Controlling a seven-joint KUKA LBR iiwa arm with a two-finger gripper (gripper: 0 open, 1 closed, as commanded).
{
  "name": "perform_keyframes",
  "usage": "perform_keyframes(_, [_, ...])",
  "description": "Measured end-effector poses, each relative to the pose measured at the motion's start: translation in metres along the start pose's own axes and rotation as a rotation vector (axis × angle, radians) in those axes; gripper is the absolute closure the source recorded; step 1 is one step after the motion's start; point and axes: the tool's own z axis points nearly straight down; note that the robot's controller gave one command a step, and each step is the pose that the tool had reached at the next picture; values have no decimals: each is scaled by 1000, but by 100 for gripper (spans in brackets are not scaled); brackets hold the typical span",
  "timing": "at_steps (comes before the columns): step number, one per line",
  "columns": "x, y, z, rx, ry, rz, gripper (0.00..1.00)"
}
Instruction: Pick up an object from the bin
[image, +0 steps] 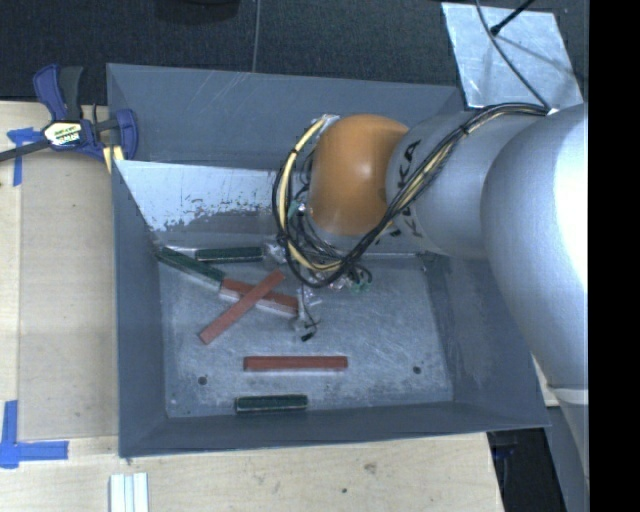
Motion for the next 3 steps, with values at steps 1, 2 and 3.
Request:
perform_keyframes(1, [0,-1,0,1,-3,0,100])
perform_keyframes(2, [57,-73,-84,7,-8,-53,100])
perform_keyframes(3, [55,-67,-79,3,-3,-60,100])
